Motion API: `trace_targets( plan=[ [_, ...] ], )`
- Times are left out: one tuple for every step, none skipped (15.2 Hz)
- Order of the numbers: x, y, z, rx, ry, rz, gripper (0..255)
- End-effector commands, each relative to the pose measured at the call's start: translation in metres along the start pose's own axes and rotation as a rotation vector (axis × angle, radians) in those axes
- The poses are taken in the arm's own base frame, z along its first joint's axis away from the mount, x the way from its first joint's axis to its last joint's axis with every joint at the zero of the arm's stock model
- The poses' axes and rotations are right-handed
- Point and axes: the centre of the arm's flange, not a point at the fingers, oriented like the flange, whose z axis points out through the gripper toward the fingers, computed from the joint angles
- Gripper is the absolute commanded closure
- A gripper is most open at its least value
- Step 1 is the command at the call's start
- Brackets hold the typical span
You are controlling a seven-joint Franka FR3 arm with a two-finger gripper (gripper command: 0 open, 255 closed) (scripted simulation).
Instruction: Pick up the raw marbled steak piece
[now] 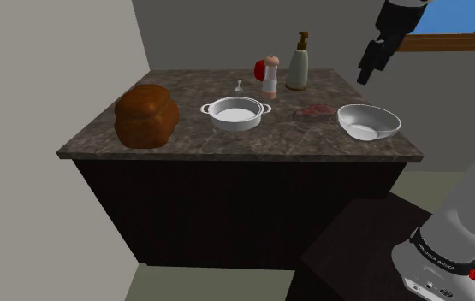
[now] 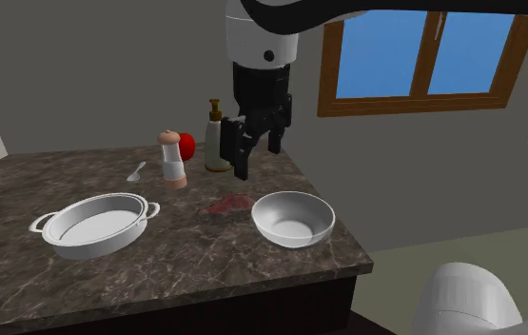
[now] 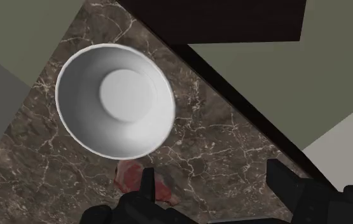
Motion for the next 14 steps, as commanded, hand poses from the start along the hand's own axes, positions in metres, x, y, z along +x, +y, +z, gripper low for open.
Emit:
trace_targets(
  plan=[
    [0.000, 0.000, 0.000, 0.000, 0.000, 0.000, 0],
    [0.008, 0.006, 0.010, 0.005, -0.002, -0.030, 0],
    [0.015, 0.012, 0.019, 0.010, -0.003, -0.060, 0],
    [0.023, 0.017, 0.029, 0.015, -0.005, -0.090, 0],
    [0.032, 0.022, 0.039, 0.020, -0.007, -0.120, 0],
    [0.040, 0.027, 0.049, 0.025, -0.008, -0.150, 0],
    [0.048, 0.032, 0.058, 0.030, -0.010, -0.180, 0],
    [0.057, 0.036, 0.068, 0.035, -0.012, -0.210, 0],
    [0.065, 0.040, 0.078, 0.040, -0.013, -0.240, 0],
    [0.074, 0.043, 0.088, 0.045, -0.015, -0.270, 0],
    [0.083, 0.047, 0.098, 0.050, -0.017, -0.300, 0],
    [0.091, 0.050, 0.108, 0.055, -0.018, -0.330, 0],
    [0.100, 0.052, 0.118, 0.060, -0.020, -0.360, 0],
    [0.109, 0.055, 0.128, 0.065, -0.022, -0.390, 0]
  ],
)
